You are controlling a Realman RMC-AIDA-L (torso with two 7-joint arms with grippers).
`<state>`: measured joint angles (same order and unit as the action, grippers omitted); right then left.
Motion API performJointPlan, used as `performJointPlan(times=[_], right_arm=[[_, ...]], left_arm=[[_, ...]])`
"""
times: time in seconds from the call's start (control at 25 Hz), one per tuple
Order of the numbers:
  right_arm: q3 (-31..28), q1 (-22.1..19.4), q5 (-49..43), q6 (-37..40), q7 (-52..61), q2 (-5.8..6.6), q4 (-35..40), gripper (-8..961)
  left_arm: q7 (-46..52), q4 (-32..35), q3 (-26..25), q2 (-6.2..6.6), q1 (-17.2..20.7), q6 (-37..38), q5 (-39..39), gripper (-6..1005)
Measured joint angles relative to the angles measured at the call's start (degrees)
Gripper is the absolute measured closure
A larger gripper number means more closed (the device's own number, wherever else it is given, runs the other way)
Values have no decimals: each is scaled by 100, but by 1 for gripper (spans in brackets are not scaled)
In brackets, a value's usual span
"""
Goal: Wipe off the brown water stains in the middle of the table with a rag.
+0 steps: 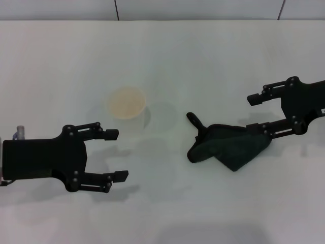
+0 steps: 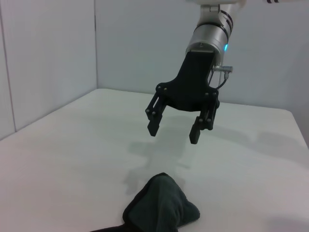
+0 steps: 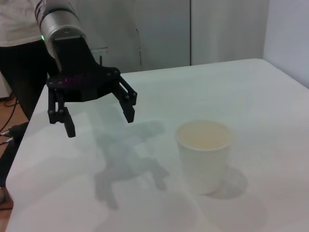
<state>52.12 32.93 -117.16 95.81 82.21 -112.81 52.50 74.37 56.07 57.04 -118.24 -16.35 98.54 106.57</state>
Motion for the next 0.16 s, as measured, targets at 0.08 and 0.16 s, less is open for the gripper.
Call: performJointPlan(times=[0.08, 0.16], right_arm=[[0, 2, 0, -2, 0, 0, 0, 265], [0, 2, 0, -2, -2, -2, 0, 265]], left_arm=[[-9, 0, 0, -19, 2, -1, -46, 112], [-27, 0, 0, -40, 15, -1, -106, 112]])
